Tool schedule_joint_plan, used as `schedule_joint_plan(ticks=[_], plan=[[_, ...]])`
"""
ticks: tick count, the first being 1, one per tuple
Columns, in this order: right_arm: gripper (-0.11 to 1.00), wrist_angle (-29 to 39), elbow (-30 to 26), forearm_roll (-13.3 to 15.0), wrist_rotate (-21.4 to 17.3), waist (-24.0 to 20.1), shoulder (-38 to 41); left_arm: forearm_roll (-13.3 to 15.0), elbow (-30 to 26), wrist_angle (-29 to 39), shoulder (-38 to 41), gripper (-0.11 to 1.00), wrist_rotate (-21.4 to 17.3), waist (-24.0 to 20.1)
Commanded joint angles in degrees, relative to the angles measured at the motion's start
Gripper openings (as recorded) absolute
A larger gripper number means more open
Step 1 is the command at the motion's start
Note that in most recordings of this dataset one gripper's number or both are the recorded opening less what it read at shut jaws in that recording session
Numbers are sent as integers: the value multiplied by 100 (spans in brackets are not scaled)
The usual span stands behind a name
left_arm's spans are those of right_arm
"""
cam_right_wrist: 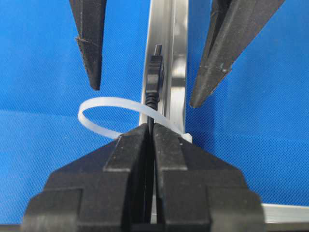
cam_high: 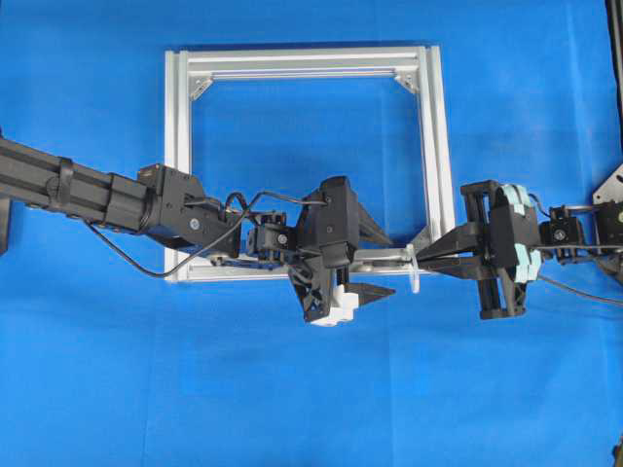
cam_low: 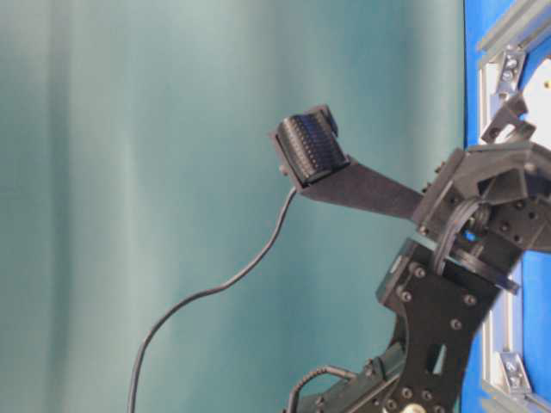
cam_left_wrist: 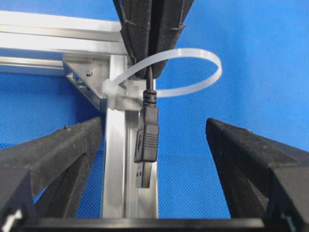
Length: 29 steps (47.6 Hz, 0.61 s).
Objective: Insert the wire through the string loop located on the right side.
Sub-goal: 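Close the left gripper on the USB plug beyond the loop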
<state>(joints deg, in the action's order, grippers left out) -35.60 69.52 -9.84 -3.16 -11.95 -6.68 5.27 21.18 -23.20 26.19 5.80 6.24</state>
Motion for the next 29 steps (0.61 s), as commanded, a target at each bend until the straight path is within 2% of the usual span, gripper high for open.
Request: schedule_joint_plan(ticks=[1,15,21,24,29], plan=[[-4,-44,-97,9,9,9,-35,-18,-123,-35,-123,84,-9,18],[-4,-44,-97,9,9,9,-35,-18,-123,-35,-123,81,-9,44],[-4,-44,-97,0,9,9,-35,-18,-132,-35,-123,76,-9,44],[-4,-44,-97,9,9,9,-35,-18,-132,-35,-123,67,-9,44],[-4,-44,-105,9,9,9,-35,-18,-141,-35,-123,38,-9,26]])
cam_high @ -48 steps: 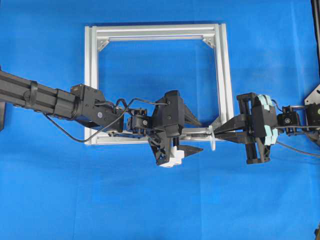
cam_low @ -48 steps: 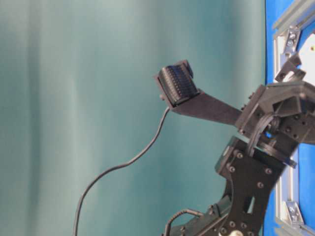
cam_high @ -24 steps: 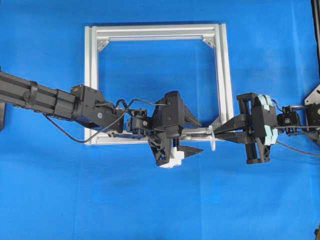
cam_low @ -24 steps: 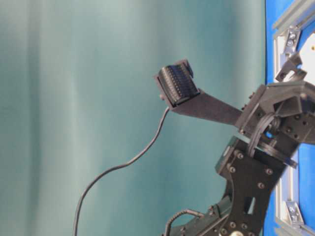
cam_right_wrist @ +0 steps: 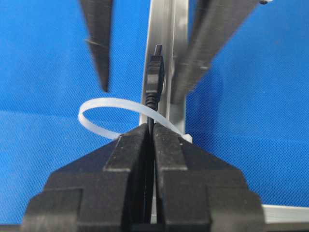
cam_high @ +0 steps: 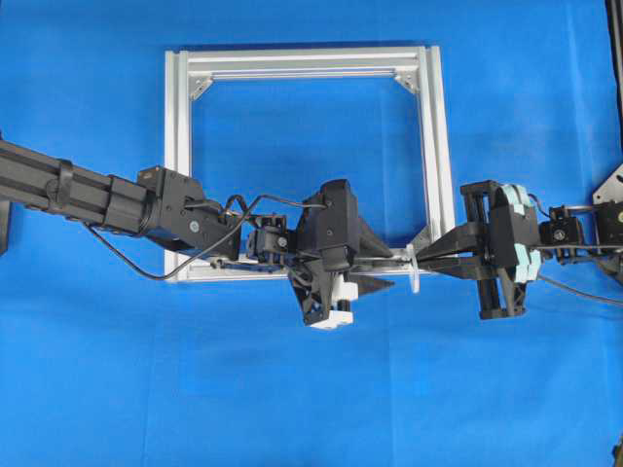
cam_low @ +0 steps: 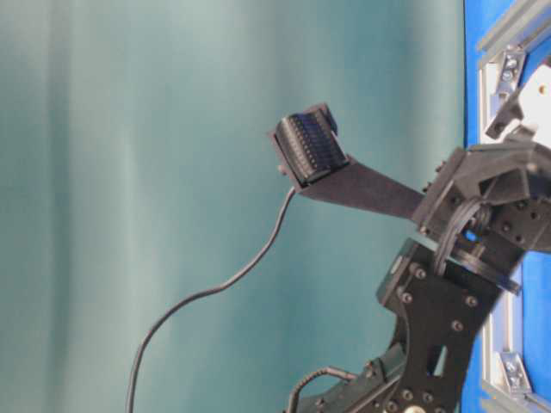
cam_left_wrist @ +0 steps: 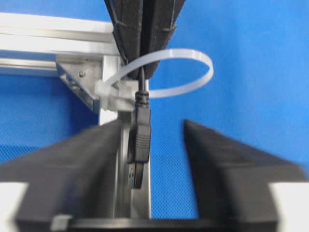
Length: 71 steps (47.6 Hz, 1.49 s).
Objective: Insert the wire through the string loop located on the right side.
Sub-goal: 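Close the left gripper on the USB plug beyond the loop, then open the right gripper and pull the cable leftward with the left gripper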
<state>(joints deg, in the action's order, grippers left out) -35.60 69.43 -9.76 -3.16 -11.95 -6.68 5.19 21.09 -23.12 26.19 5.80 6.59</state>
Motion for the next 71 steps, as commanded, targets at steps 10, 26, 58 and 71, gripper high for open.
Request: schedule_joint_plan(ticks=[10,26,58,71], plan=[[-4,-44,-97,0,9,9,-35,-9,-123,-53,-123,8,-53,-35],[-4,-18,-97,18,26,9,-35,-9,-123,-53,-132,8,-114,-26],[94,422,-88,26,35,9,-167,-9,-123,-44,-132,8,-114,-35],[92,422,-97,44,44,9,-167,-9,-88,-35,-202,8,-132,-26]])
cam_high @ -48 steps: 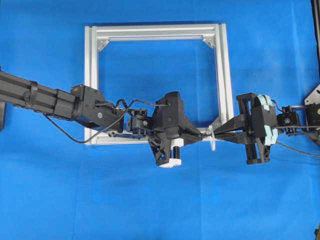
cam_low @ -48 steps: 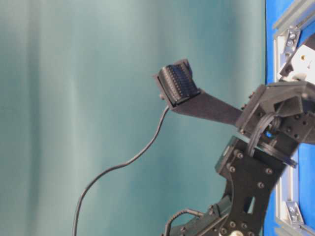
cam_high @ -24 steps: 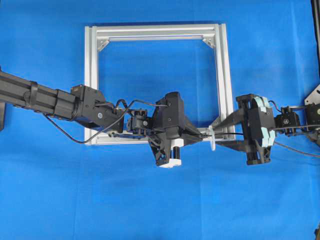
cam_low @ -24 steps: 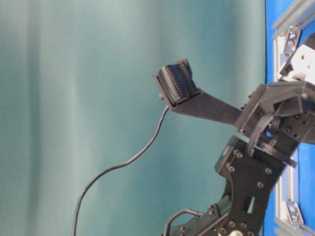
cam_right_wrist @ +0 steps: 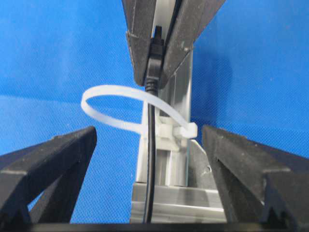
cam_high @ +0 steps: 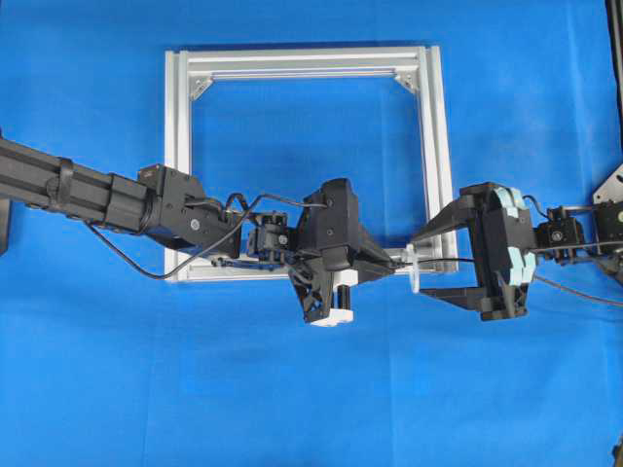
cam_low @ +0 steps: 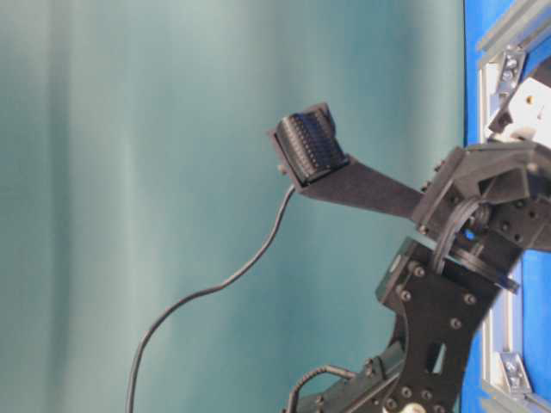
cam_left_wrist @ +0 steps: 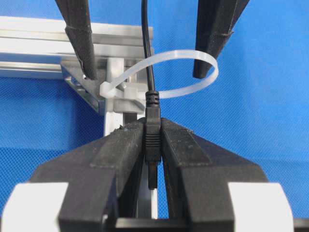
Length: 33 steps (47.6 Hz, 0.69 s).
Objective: Insert the wire through the string loop located on the right side.
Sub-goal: 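Open the right gripper and pull the cable leftward with the left gripper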
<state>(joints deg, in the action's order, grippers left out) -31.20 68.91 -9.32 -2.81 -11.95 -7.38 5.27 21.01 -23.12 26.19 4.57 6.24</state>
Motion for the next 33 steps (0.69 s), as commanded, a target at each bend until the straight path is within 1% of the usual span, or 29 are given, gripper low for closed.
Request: schedule_joint_plan(ticks=[1,8,18,24,33], plan=[[92,-18,-44,0,18,9,-97,-18,-62,-18,-229,8,-9,9],[92,-26,-53,0,44,9,-97,-18,193,-26,-422,8,-9,9],[92,-18,-70,0,44,9,-97,-18,712,-70,-826,8,-18,79],[92,-18,-70,0,44,9,-97,-35,1230,-132,-1239,8,-18,132],[92,-18,-79,0,44,9,-97,-26,2232,-431,-1951,8,-9,202]])
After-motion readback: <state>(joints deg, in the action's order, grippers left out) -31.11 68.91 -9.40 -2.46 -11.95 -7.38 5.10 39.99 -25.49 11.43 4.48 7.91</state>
